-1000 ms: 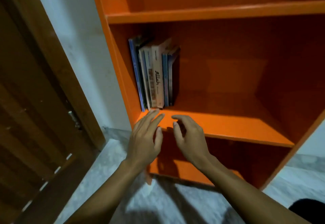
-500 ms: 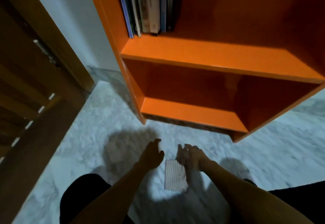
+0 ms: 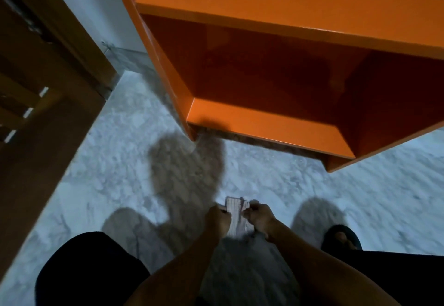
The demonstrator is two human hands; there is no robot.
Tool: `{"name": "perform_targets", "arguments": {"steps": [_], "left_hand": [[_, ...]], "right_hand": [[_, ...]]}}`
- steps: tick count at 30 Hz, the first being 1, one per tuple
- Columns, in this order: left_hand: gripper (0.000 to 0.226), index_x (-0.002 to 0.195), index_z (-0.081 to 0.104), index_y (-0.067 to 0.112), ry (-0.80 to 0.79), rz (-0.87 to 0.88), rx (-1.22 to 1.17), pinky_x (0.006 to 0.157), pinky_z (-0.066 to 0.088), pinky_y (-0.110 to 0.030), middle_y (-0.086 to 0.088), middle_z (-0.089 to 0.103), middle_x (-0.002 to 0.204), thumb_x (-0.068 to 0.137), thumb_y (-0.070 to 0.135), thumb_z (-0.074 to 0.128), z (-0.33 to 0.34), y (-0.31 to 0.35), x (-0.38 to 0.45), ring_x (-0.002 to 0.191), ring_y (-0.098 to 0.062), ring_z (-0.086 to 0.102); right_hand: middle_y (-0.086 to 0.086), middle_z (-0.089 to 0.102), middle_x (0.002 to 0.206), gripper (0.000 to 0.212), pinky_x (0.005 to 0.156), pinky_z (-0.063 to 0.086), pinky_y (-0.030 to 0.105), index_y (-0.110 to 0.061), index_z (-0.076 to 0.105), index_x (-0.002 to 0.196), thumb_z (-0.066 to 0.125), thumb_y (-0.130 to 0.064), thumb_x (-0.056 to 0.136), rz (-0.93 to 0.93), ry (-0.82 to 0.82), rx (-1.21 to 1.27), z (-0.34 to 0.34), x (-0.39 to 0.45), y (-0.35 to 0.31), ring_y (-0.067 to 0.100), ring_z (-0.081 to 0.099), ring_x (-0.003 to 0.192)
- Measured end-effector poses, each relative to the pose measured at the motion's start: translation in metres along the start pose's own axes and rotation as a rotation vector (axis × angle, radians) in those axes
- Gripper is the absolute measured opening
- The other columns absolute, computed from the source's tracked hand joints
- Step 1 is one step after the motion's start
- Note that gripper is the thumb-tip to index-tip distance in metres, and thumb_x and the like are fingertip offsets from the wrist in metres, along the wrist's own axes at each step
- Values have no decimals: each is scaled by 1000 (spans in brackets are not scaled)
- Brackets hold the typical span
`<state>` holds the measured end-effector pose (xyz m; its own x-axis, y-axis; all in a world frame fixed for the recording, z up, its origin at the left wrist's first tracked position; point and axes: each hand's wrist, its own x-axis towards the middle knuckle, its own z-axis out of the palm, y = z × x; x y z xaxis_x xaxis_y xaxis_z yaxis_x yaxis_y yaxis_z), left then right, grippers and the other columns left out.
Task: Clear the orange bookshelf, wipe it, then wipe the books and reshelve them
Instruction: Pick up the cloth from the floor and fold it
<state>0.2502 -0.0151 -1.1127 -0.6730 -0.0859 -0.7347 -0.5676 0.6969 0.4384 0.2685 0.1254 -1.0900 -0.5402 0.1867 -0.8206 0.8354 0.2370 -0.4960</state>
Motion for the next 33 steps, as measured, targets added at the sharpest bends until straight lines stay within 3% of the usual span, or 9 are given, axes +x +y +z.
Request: {"name": "perform_targets", "arguments": {"steps": [3, 8, 12, 15, 18, 22, 27, 31, 33], "left_hand": [[28, 119, 68, -2, -16, 16, -146, 94, 52, -31, -18, 69, 121, 94, 4, 59, -16, 12, -5, 116, -34, 64], [15, 102, 69, 6, 97, 130, -396, 73, 49, -23, -17, 71, 104, 90, 0, 62, -65, 47, -22, 96, -26, 63], [14, 102, 62, 15, 35, 172, -615, 65, 45, -23, -4, 63, 96, 89, 11, 65, -118, 89, -72, 93, -22, 57], [16, 110, 63, 23, -36, 37, -788, 68, 45, -28, 0, 64, 97, 99, 14, 55, -157, 125, -128, 86, -20, 57], [24, 119, 63, 10, -70, -21, -975, 67, 49, -29, -14, 66, 111, 98, 5, 52, -194, 155, -181, 92, -26, 61], [11, 96, 66, 6, -140, -164, -1130, 70, 50, -30, -13, 64, 100, 96, 3, 55, -249, 202, -262, 87, -20, 61], [14, 111, 63, 4, -375, -195, -1145, 90, 53, -34, -16, 65, 116, 99, 8, 56, -321, 256, -373, 111, -25, 62], [27, 106, 65, -4, -507, -6, -1054, 81, 57, -33, -22, 65, 106, 86, 14, 71, -370, 286, -439, 99, -27, 65], [33, 100, 67, -6, -584, 185, -925, 79, 55, -32, -26, 65, 99, 84, 22, 76, -393, 305, -472, 91, -29, 67]], "right_hand": [[7, 67, 101, 15, 64, 50, 17, -11, 64, 107, 63, -6, 93, -45, -23, 66, -6, -2, -7, 14, 62, 83], [6, 66, 108, 27, 80, 54, 31, -22, 63, 96, 55, 3, 95, -255, -114, 147, -36, -23, -53, 21, 63, 98], [8, 66, 110, 34, 78, 52, 20, -18, 63, 101, 55, 13, 92, -416, -159, 149, -64, -76, -104, 20, 63, 99], [11, 64, 116, 34, 79, 52, 19, -4, 62, 115, 52, 18, 91, -497, -189, 122, -89, -132, -143, 17, 63, 99], [23, 64, 119, 29, 80, 48, 33, 6, 61, 117, 56, 14, 89, -557, -185, 93, -119, -201, -185, 23, 60, 97], [-2, 63, 94, 34, 70, 42, 21, -1, 65, 112, 51, 13, 84, -597, -178, 44, -155, -312, -242, -2, 57, 76], [-8, 61, 89, 39, 63, 37, 16, -8, 68, 107, 51, 21, 86, -657, -196, -89, -199, -447, -290, -7, 52, 67], [-4, 70, 107, 43, 76, 45, 32, -12, 74, 105, 48, 17, 86, -633, -252, -123, -227, -536, -316, 10, 62, 95], [-4, 70, 106, 37, 80, 48, 37, -9, 73, 104, 44, 11, 92, -596, -256, -57, -239, -576, -330, 16, 63, 96]]}}
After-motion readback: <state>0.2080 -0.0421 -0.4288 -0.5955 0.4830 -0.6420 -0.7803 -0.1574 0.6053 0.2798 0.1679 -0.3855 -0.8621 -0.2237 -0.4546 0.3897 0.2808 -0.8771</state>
